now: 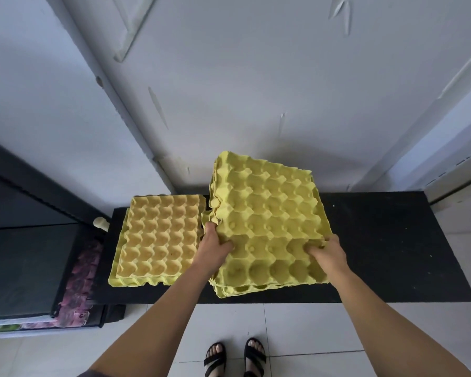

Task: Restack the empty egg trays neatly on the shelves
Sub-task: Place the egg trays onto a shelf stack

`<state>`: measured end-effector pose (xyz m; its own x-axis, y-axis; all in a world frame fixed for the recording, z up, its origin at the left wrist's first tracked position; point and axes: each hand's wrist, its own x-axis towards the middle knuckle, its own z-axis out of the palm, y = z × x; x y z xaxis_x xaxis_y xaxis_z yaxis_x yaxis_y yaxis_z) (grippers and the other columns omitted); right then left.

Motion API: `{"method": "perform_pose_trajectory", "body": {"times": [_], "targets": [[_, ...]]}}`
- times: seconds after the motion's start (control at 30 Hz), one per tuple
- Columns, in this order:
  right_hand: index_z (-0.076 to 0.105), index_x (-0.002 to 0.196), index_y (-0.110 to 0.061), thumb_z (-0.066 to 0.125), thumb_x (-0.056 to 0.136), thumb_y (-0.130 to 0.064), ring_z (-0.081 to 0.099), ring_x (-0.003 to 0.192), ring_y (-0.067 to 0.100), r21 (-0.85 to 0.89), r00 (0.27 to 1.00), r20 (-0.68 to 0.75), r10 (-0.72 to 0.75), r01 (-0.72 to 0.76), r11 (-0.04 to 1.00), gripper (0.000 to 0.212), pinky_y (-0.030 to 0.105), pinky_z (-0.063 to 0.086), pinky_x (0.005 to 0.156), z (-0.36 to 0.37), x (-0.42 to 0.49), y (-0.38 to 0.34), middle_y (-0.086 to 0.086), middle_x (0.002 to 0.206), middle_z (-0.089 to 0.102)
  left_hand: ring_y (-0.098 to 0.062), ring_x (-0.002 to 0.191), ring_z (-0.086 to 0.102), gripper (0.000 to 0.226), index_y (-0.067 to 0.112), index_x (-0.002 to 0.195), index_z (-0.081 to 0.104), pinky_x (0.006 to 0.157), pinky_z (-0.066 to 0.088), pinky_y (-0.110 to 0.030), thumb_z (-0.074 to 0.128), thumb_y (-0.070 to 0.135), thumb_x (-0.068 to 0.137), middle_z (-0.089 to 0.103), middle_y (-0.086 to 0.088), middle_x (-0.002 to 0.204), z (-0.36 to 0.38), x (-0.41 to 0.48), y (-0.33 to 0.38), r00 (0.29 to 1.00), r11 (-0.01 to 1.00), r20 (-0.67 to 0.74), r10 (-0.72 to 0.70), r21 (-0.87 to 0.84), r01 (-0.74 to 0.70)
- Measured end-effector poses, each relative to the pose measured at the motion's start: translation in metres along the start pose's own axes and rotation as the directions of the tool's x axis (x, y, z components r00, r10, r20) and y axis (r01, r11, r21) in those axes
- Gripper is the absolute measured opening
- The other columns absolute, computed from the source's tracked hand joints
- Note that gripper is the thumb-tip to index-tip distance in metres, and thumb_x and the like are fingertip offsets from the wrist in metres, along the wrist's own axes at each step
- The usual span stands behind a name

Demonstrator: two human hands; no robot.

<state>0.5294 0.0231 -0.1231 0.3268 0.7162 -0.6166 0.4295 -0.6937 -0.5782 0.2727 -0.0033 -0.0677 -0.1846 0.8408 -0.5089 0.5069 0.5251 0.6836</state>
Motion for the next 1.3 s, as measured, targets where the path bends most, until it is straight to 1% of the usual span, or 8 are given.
{"method": "perform_pose_trajectory", "body": {"times": [0.13, 0.33, 0.47, 0.7, 0.83, 1.03, 1.17, 1.3], "targets": [[0.036, 0.116, -0.017, 0.068, 0.084, -0.019, 0.054, 0.082, 0.022, 0.013, 1.0, -0.024, 0.02, -0.02, 1.0, 0.045, 0.042, 0.048, 0.074, -0.003, -0.003, -0.004, 0.002, 0.089, 0.052, -0.024, 0.107, 0.048, 0.049, 0.015, 0.124, 0.037, 0.09, 0.041, -0.041, 0.062, 0.035, 0.086, 0.044, -0.001, 0.118, 0.0, -0.002, -0.008, 0.992, 0.984, -0.116, 0.043, 0.178, -0.021], [0.038, 0.136, -0.017, 0.059, 0.087, -0.048, 0.051, 0.116, 0.039, -0.011, 0.995, -0.054, 0.079, -0.08, 0.997, 0.062, 0.052, 0.045, 0.096, 0.001, -0.003, 0.004, 0.013, 0.124, 0.056, -0.021, 0.09, 0.054, 0.041, 0.013, 0.121, 0.041, 0.073, 0.041, -0.029, 0.063, 0.022, 0.088, 0.055, -0.002, 0.101, 0.009, -0.014, 0.009, 0.985, 0.991, -0.158, 0.075, -0.098, -0.091], [0.034, 0.143, -0.014, 0.051, 0.09, -0.055, 0.046, 0.124, 0.037, 0.081, 0.987, -0.003, 0.163, -0.162, 0.984, 0.069, 0.049, 0.044, 0.097, 0.003, -0.015, 0.005, 0.016, 0.139, 0.045, -0.013, 0.073, 0.051, 0.037, 0.015, 0.119, 0.038, 0.067, 0.041, -0.03, 0.059, 0.021, 0.09, 0.054, -0.006, 0.101, 0.009, -0.01, 0.012, 0.994, 0.971, -0.101, -0.048, -0.237, 0.023], [0.034, 0.143, -0.01, 0.057, 0.09, -0.047, 0.047, 0.113, 0.041, 0.343, 0.938, -0.182, 0.296, -0.222, 0.913, 0.069, 0.052, 0.052, 0.085, -0.001, -0.036, 0.012, 0.02, 0.14, 0.03, -0.03, 0.098, 0.053, 0.05, 0.015, 0.13, 0.03, 0.092, 0.046, -0.049, 0.058, 0.021, 0.09, 0.052, -0.01, 0.107, 0.013, -0.007, 0.009, 0.983, 0.892, 0.046, -0.179, -0.413, 0.182], [0.044, 0.128, -0.009, 0.068, 0.086, -0.036, 0.06, 0.096, 0.034, 0.738, 0.911, 0.028, 0.411, -0.296, 0.606, 0.055, 0.041, 0.057, 0.055, 0.01, -0.066, 0.015, 0.018, 0.122, 0.052, -0.033, 0.1, 0.055, 0.051, 0.011, 0.13, 0.028, 0.086, 0.049, -0.047, 0.059, 0.023, 0.09, 0.052, -0.017, 0.119, 0.013, -0.009, 0.005, 0.985, 0.9, 0.047, -0.168, -0.401, 0.173], [0.048, 0.117, -0.008, 0.058, 0.095, -0.016, 0.062, 0.083, 0.036, 0.815, 0.89, 0.323, 0.321, -0.434, 0.384, 0.025, 0.054, 0.052, 0.084, 0.046, -0.117, 0.004, 0.026, 0.115, 0.051, -0.017, 0.071, 0.051, 0.058, 0.011, 0.135, 0.022, 0.059, 0.048, -0.03, 0.059, 0.019, 0.091, 0.052, -0.008, 0.095, 0.009, -0.013, 0.002, 0.989, 0.915, 0.104, -0.103, -0.379, 0.135], [0.054, 0.112, -0.004, 0.06, 0.089, 0.001, 0.058, 0.085, 0.034, 0.822, 0.902, 0.288, 0.322, -0.405, 0.401, 0.025, 0.045, 0.056, 0.073, 0.058, -0.128, -0.006, 0.021, 0.109, 0.048, -0.028, 0.101, 0.055, 0.061, 0.016, 0.136, 0.022, 0.09, 0.048, -0.05, 0.06, 0.023, 0.09, 0.05, -0.013, 0.124, 0.006, -0.021, -0.008, 0.982, 0.93, 0.162, -0.098, -0.335, 0.148], [0.053, 0.118, -0.001, 0.06, 0.09, -0.001, 0.062, 0.087, 0.037, 0.774, 0.908, 0.256, 0.33, -0.398, 0.493, 0.028, 0.038, 0.057, 0.05, 0.062, -0.132, -0.007, 0.025, 0.118, 0.052, -0.032, 0.118, 0.047, 0.056, 0.017, 0.14, 0.022, 0.1, 0.04, -0.053, 0.052, 0.031, 0.095, 0.043, -0.013, 0.136, 0.003, -0.029, -0.018, 0.983, 0.928, 0.178, -0.049, -0.356, 0.111]]}}
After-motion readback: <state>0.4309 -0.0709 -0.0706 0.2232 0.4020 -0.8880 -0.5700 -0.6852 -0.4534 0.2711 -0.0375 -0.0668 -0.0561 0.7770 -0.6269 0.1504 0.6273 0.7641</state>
